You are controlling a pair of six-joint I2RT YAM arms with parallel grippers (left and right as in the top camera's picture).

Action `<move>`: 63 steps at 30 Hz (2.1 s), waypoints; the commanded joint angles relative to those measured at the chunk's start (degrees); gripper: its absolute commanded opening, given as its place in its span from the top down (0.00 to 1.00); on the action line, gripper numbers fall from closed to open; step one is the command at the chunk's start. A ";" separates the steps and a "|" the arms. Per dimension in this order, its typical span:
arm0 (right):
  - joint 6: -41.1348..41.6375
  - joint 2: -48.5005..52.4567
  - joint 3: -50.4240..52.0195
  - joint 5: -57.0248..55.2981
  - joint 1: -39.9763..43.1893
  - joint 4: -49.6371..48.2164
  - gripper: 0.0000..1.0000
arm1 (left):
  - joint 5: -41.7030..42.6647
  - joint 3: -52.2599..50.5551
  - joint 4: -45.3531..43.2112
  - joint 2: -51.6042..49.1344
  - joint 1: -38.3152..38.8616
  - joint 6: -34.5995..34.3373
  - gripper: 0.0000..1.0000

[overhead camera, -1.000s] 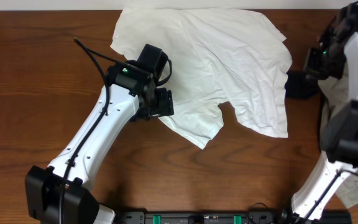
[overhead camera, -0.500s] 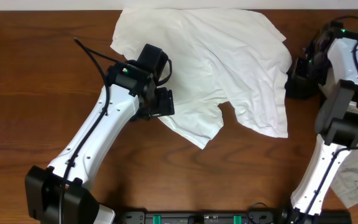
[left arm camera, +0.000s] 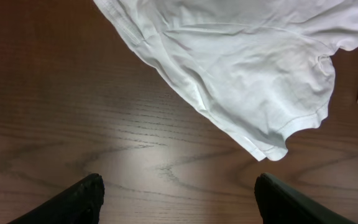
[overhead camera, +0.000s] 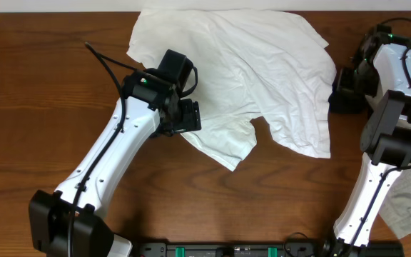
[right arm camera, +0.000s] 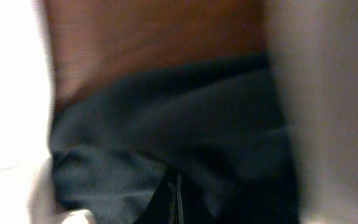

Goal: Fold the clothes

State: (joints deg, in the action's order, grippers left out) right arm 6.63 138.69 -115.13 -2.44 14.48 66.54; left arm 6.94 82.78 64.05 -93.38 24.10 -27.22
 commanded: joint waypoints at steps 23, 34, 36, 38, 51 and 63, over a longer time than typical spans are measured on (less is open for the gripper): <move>16.00 -1.84 -0.72 -20.85 7.43 6.16 0.86 | -0.07 -0.28 -0.59 0.15 -0.17 0.15 0.12; 7.41 -22.97 -1.84 9.88 5.44 9.42 0.01 | 1.99 -2.34 4.35 0.15 0.22 -4.35 0.11; 6.88 -24.57 -1.84 11.04 4.20 12.11 0.01 | 3.52 -5.35 2.82 0.15 0.74 -6.08 0.11; 4.66 -24.94 -1.84 11.50 2.43 14.69 0.01 | 7.76 -9.90 -1.20 0.13 1.27 -6.73 0.11; 2.95 -24.79 6.29 11.47 -5.66 15.26 0.01 | 11.74 -22.99 -18.82 0.13 1.16 -8.85 0.11; 2.99 -24.79 22.71 14.25 -7.93 6.49 0.01 | 7.34 -22.99 -27.78 -4.02 0.42 -8.87 0.10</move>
State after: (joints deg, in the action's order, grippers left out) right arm 10.17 113.97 -94.11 9.89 7.18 73.80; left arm 16.56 59.70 37.19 -95.31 25.39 -35.86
